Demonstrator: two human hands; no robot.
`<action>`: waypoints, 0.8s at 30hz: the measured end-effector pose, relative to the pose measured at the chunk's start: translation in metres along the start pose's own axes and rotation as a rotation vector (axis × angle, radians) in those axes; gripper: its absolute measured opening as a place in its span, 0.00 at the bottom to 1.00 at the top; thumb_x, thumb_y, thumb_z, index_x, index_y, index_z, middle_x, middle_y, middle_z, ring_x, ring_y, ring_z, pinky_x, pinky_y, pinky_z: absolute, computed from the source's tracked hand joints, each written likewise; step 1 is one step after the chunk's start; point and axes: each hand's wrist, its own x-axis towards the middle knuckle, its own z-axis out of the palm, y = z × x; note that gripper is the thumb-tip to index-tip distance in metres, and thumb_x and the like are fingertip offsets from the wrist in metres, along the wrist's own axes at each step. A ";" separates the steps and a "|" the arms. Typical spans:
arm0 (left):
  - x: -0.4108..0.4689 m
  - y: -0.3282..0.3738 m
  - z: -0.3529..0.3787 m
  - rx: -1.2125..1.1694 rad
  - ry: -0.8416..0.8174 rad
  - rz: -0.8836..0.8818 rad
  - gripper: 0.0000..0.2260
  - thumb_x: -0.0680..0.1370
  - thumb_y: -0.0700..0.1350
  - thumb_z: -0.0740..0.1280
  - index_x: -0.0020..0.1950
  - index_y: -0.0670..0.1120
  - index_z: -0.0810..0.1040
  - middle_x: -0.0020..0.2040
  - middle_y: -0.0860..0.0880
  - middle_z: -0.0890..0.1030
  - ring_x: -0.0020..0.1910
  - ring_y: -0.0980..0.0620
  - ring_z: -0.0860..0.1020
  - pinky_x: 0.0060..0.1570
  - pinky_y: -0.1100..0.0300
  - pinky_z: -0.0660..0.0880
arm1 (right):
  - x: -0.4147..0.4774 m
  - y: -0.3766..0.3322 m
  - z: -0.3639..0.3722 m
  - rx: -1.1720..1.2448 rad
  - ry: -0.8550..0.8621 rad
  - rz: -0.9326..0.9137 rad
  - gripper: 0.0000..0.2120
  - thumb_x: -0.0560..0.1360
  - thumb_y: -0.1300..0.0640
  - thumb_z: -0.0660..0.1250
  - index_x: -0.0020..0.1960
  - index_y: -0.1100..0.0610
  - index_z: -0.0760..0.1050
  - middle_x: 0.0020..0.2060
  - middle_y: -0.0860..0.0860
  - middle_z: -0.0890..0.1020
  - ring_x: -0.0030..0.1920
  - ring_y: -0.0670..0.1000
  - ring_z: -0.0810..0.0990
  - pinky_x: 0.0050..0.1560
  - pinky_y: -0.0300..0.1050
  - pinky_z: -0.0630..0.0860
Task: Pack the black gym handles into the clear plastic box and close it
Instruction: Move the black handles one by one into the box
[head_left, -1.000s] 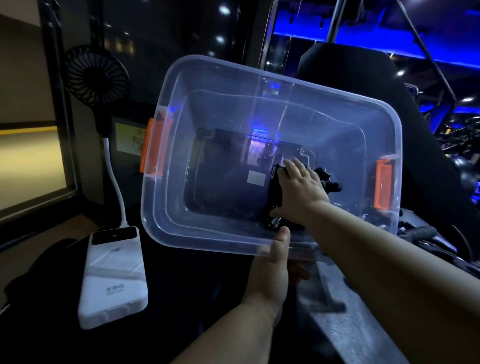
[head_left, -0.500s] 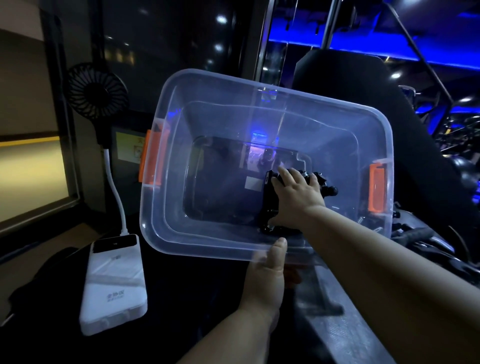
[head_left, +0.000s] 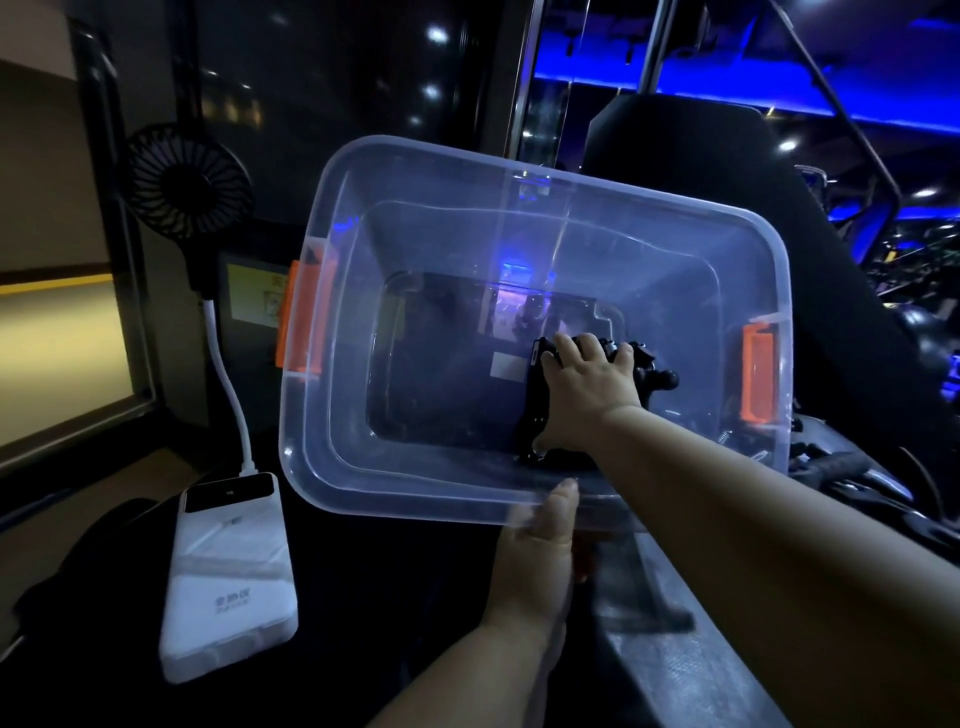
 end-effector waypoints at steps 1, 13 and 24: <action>0.000 0.000 0.000 0.011 -0.001 0.005 0.08 0.78 0.45 0.63 0.39 0.46 0.76 0.28 0.53 0.77 0.25 0.59 0.75 0.26 0.66 0.69 | -0.001 0.002 0.001 0.018 0.003 -0.005 0.54 0.56 0.30 0.72 0.74 0.53 0.58 0.73 0.49 0.55 0.72 0.55 0.53 0.69 0.68 0.53; -0.002 0.003 0.002 0.143 0.154 -0.029 0.20 0.71 0.60 0.70 0.47 0.43 0.75 0.37 0.47 0.78 0.35 0.51 0.76 0.38 0.57 0.72 | -0.071 0.051 -0.004 0.457 0.420 0.037 0.31 0.69 0.36 0.65 0.68 0.49 0.70 0.67 0.51 0.70 0.70 0.57 0.63 0.66 0.55 0.63; -0.020 0.008 0.015 0.173 0.308 0.073 0.10 0.76 0.51 0.68 0.43 0.45 0.75 0.33 0.51 0.84 0.28 0.56 0.74 0.34 0.62 0.71 | -0.205 0.097 0.047 0.606 0.555 0.344 0.19 0.70 0.42 0.60 0.55 0.52 0.76 0.50 0.52 0.78 0.53 0.58 0.73 0.58 0.47 0.64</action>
